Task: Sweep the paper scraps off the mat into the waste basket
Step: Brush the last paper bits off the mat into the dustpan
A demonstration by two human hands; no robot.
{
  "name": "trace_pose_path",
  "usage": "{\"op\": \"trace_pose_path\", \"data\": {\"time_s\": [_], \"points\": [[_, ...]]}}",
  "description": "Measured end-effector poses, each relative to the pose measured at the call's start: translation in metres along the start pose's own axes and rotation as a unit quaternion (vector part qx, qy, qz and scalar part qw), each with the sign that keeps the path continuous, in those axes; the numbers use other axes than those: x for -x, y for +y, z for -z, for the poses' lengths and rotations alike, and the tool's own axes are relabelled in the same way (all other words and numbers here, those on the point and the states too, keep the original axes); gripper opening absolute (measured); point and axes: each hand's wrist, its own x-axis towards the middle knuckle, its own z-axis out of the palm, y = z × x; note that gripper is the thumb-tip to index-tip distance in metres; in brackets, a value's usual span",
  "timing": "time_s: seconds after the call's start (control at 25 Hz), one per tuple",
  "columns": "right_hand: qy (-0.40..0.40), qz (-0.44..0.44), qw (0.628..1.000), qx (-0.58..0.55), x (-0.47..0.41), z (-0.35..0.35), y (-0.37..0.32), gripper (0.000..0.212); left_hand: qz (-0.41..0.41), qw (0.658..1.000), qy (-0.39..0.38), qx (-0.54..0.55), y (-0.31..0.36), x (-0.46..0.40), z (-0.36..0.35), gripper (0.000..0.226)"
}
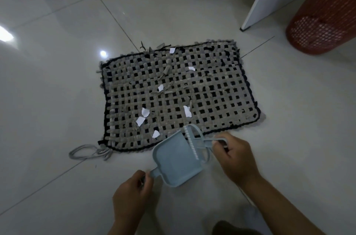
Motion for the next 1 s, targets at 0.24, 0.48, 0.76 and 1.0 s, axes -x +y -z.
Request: {"op": "trace_pose_path", "data": {"time_s": [0.24, 0.48, 0.76, 1.0], "points": [[0.050, 0.009, 0.994, 0.094, 0.012, 0.009, 0.014, 0.022, 0.011, 0.999, 0.035, 0.027, -0.011, -0.003, 0.010, 0.034], [0.032, 0.062, 0.987, 0.142, 0.022, -0.010, 0.004, 0.033, 0.010, 0.996, 0.085, -0.015, -0.026, 0.014, 0.022, 0.042], [0.006, 0.035, 0.999, -0.021, 0.019, -0.018, -0.013, 0.020, 0.039, 0.998, 0.047, 0.008, -0.027, 0.024, 0.009, 0.023], [0.029, 0.051, 0.998, 0.010, 0.014, -0.013, -0.016, 0.025, 0.064, 0.993, 0.065, 0.072, -0.025, 0.025, 0.010, 0.030]]}}
